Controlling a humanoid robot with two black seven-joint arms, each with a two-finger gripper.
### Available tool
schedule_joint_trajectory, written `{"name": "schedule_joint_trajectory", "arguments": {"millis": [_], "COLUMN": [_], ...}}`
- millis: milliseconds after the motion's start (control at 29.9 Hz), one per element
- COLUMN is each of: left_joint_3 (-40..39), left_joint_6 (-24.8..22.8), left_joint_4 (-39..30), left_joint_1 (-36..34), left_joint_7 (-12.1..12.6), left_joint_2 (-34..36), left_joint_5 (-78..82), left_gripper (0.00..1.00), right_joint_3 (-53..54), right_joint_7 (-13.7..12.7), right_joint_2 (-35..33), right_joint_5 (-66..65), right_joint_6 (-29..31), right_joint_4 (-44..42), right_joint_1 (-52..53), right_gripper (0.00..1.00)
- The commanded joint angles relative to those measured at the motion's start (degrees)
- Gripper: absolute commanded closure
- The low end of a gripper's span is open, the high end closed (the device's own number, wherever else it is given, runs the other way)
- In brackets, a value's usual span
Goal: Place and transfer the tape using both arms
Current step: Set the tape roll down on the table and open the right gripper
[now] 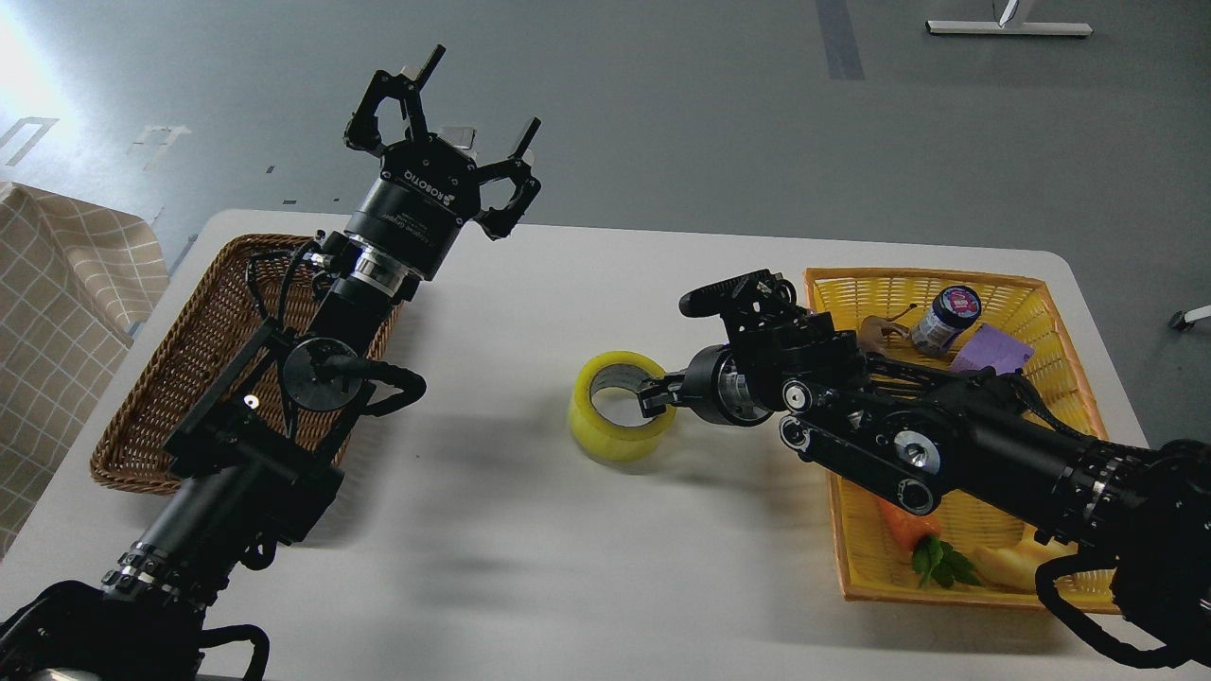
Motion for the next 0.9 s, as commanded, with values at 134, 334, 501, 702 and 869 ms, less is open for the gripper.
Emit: {"name": "schedule_joint_trajectory", "arguments": {"millis": [134,334,501,702,869], "left_joint_3": [0.0,0.0,0.0,0.1,0.1], "left_joint_6": [0.0,0.0,0.0,0.0,0.0], "left_joint_4": [0.0,0.0,0.0,0.0,0.1], "left_joint_1": [0.0,0.0,0.0,0.0,0.0], "left_joint_7": [-1.1,-1.1,-1.1,-1.1,-1.0], "left_joint_2": [0.0,0.1,0.1,0.1,0.0], "left_joint_5": [0.0,0.0,0.0,0.0,0.0], "left_gripper": [0.02,0.02,0.02,0.02,0.02], "right_joint_3": [0.0,0.3,0.5,3.6,7.2], "right_joint_7": [0.0,0.1,0.1,0.1,0.1], "right_joint_2": [0.3,0.2,-0.2,-4.2,-10.6], "right_joint_5": [-0.2,0.2,0.7,0.9,1.0], "right_joint_6": [0.0,0.0,0.0,0.0,0.0], "right_joint_4": [-0.6,-0.5,0.6,5.2,12.0], "right_joint_1": [0.0,0.1,0.9,1.3,1.3], "right_gripper": [0.81,0.44,0.19,0.07,0.04]}}
